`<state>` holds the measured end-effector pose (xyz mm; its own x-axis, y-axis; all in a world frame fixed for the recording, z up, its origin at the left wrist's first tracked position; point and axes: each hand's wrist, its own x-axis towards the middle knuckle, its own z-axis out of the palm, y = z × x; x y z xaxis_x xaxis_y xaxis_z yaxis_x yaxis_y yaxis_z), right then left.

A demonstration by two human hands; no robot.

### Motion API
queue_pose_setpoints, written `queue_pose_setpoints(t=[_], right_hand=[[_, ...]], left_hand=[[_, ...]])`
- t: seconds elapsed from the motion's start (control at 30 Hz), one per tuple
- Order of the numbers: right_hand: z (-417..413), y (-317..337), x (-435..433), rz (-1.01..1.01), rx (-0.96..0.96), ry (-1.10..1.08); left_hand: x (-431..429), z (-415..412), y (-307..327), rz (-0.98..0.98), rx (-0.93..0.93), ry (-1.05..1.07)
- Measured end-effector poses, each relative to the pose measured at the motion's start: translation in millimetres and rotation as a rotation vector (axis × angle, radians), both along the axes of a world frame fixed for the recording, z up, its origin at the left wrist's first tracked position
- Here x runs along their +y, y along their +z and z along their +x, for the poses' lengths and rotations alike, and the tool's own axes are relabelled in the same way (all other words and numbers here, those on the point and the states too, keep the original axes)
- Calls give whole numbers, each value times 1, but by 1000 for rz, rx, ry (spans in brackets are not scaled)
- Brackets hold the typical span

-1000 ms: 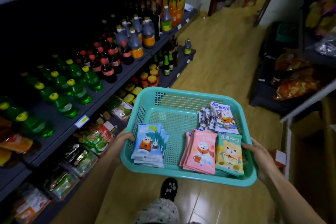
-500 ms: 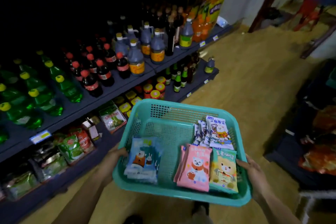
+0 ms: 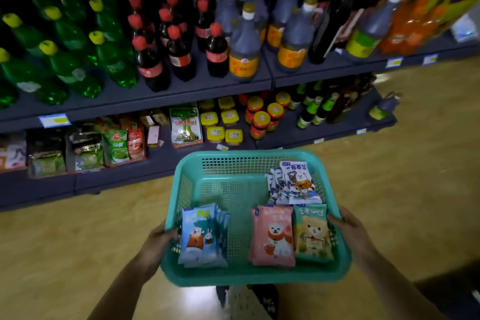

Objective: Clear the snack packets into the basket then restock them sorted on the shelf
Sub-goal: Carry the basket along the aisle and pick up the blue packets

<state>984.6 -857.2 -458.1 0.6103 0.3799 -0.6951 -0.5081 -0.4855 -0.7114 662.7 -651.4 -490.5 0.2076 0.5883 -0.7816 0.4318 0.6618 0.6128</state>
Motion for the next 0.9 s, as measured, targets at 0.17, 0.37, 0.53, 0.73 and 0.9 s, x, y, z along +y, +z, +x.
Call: queue_pose_setpoints(t=[0.17, 0.37, 0.53, 0.73, 0.9], right_hand=[[20, -99, 43, -45, -37, 33], [45, -258, 77, -105, -122, 81], [67, -397, 94, -107, -179, 116], [87, -524, 101, -47, -172, 111], [108, -595, 106, 15, -169, 120]], left_hand=[[18, 8, -91, -13, 41, 50], [40, 33, -250, 3, 25, 86], [47, 46, -394, 30, 40, 81], [48, 68, -520, 130, 28, 112], [47, 82, -584, 177, -11, 203]])
